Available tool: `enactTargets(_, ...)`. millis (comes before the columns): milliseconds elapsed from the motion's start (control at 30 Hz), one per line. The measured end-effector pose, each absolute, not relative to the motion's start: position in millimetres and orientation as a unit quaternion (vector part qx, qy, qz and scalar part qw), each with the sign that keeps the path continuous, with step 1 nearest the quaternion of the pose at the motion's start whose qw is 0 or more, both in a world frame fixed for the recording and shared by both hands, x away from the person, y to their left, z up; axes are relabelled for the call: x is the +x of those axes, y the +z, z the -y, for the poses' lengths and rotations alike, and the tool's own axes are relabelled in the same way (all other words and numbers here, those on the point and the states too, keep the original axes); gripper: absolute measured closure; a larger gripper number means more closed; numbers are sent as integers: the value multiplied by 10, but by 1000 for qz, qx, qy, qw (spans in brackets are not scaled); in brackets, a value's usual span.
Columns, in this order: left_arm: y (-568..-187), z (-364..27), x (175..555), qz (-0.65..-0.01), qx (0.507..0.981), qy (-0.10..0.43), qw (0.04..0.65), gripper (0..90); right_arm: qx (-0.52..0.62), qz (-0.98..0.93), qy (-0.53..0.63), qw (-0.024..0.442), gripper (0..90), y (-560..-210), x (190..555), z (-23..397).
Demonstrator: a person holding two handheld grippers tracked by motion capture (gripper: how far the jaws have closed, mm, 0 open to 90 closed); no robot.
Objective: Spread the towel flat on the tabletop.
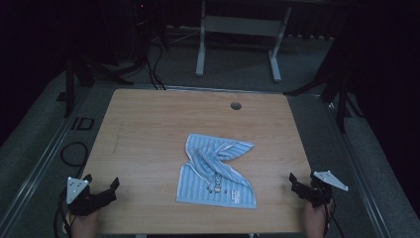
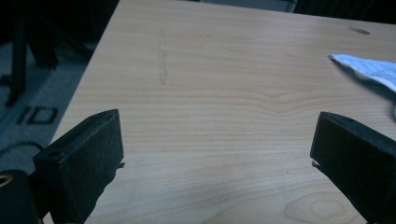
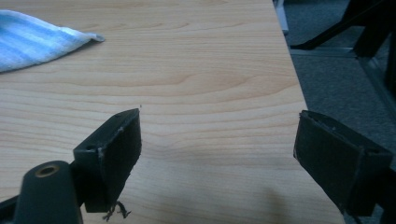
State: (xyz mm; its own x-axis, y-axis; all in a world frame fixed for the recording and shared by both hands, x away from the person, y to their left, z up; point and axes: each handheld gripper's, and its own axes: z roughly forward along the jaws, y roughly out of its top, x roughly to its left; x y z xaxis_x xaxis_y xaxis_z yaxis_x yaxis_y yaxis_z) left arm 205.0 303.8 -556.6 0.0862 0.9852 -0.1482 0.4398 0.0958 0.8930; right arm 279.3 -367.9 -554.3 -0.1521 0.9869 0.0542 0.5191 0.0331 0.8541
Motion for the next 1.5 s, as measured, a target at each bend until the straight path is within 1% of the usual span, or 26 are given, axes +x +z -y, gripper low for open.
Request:
enactTargets(67,-5559,-3074,2049,-605,595,301,436,25,571,-663,394,282,148,-5544,2794,3697)
enactTargets(133,-5561,-3082,2051,-606,599,297,432,25,569,-667,393,278,148,-5546,2793,3697)
enactTargets(200,-5558,-3100,2054,-602,622,278,417,25,557,-682,395,262,148,-5538,2795,3693)
enactTargets(233,-5551,-3098,2049,-600,639,275,395,25,554,-687,392,259,148,-5529,2797,3688)
enactTargets(300,-5537,-3096,2028,-595,650,270,387,43,545,-697,391,252,148,-5494,2800,3671)
enactTargets(367,-5520,-3086,2020,-596,661,252,380,43,536,-708,392,240,148,-5459,2807,3654)
enactTargets(467,-5506,-3055,2014,-592,671,239,378,43,519,-727,401,204,148,-5419,2831,3602)
enactTargets(533,-5500,-3029,2017,-592,674,232,377,42,514,-733,397,205,147,-5411,2836,3579)
enactTargets(567,-5483,-2987,2029,-590,681,219,374,42,506,-741,393,199,146,-5398,2845,3541)
enactTargets(600,-5469,-2957,2039,-589,687,209,371,42,502,-751,388,182,142,-5383,2873,3488)
enactTargets(700,-5425,-2858,2064,-577,700,200,371,41,489,-758,398,165,140,-5356,2911,3406)
enactTargets(833,-5385,-2731,2128,-563,712,190,374,42,483,-763,397,162,140,-5317,2975,3270)
enactTargets(967,-5368,-2536,2201,-542,734,178,369,42,460,-777,407,135,139,-5273,3027,3138)
enactTargets(1200,-5339,-2200,2322,-509,758,165,374,42,418,-809,392,130,148,-5193,3121,2883)
enactTargets(1300,-5337,-2061,2379,-496,769,157,371,43,396,-822,390,120,183,-5164,3161,2754)
enactTargets(1500,-5318,-1794,2481,-469,788,146,372,43,373,-839,384,101,183,-5145,3226,2554)
